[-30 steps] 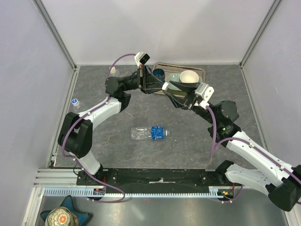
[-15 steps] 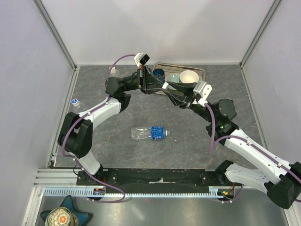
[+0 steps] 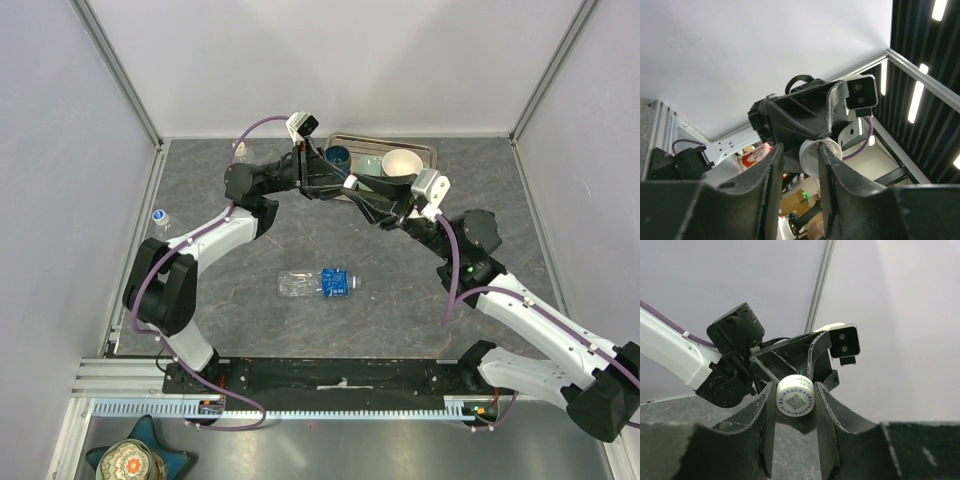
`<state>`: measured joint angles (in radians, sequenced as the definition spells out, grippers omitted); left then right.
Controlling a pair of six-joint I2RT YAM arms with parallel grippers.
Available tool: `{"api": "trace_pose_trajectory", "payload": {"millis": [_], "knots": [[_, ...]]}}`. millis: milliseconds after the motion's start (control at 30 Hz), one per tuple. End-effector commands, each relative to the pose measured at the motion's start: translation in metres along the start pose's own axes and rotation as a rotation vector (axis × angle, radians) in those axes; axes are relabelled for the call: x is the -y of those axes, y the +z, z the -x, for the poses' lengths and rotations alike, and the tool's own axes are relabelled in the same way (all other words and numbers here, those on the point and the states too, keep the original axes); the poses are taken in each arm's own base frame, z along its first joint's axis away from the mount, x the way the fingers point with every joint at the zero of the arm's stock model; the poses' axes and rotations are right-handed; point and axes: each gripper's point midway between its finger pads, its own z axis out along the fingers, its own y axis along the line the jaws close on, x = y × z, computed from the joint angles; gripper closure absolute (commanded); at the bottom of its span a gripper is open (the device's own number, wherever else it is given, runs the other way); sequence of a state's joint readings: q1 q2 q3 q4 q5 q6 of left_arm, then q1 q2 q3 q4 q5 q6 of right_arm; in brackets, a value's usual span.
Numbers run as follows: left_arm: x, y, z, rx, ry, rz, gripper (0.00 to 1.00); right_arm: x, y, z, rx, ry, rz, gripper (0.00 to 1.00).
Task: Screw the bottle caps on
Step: Pick up the bottle cap from the center of the board.
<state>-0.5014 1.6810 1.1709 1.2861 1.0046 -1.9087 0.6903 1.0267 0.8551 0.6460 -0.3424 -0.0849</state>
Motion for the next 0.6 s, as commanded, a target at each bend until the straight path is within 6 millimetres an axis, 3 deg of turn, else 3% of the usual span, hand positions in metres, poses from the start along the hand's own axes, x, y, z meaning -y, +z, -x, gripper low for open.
{"api": "trace_pose_trajectory", "payload": {"millis": [0,67,133,200,233,267,300,333,367,433,467,500,567], "knots": [[0.004,-0.005,-0.004,-0.058,0.109,0.036,0.57,0.001,0.002,0.023,0.017,0.016,-0.003,0.8],[-0.003,-0.012,0.001,-0.072,0.159,0.074,0.5,0.001,-0.002,0.026,0.01,0.015,-0.006,0.81],[-0.014,-0.021,0.01,-0.076,0.142,0.146,0.48,0.0,-0.009,0.035,0.004,0.023,-0.009,0.82],[-0.025,-0.029,0.01,-0.135,0.242,0.2,0.48,-0.002,-0.019,0.045,-0.014,0.031,-0.012,0.82],[-0.055,-0.044,0.012,-0.162,0.25,0.302,0.47,-0.001,-0.022,0.048,-0.02,0.034,-0.024,0.82],[-0.067,-0.054,0.007,-0.196,0.253,0.357,0.47,-0.001,-0.027,0.052,-0.026,0.037,-0.032,0.82],[-0.057,-0.052,0.017,-0.214,0.378,0.405,0.46,-0.001,-0.035,0.059,-0.032,0.038,-0.044,0.82],[-0.079,-0.065,0.019,-0.303,0.653,0.47,0.45,0.001,-0.04,0.064,-0.032,0.041,-0.063,0.82],[-0.104,-0.091,0.002,-0.348,0.563,0.665,0.45,0.001,-0.047,0.068,-0.045,0.046,-0.073,0.82],[-0.117,-0.113,-0.006,-0.474,0.758,0.756,0.44,0.002,-0.053,0.076,-0.044,0.046,-0.09,0.81],[-0.131,-0.134,-0.005,-0.508,0.793,0.879,0.42,0.002,-0.057,0.078,-0.05,0.053,-0.094,0.81],[-0.146,-0.152,-0.019,-0.559,0.788,0.923,0.41,0.001,-0.058,0.085,-0.041,0.057,-0.095,0.8],[-0.157,-0.174,-0.029,-0.655,0.863,0.987,0.37,0.003,-0.06,0.087,-0.047,0.071,-0.107,0.81]]}}
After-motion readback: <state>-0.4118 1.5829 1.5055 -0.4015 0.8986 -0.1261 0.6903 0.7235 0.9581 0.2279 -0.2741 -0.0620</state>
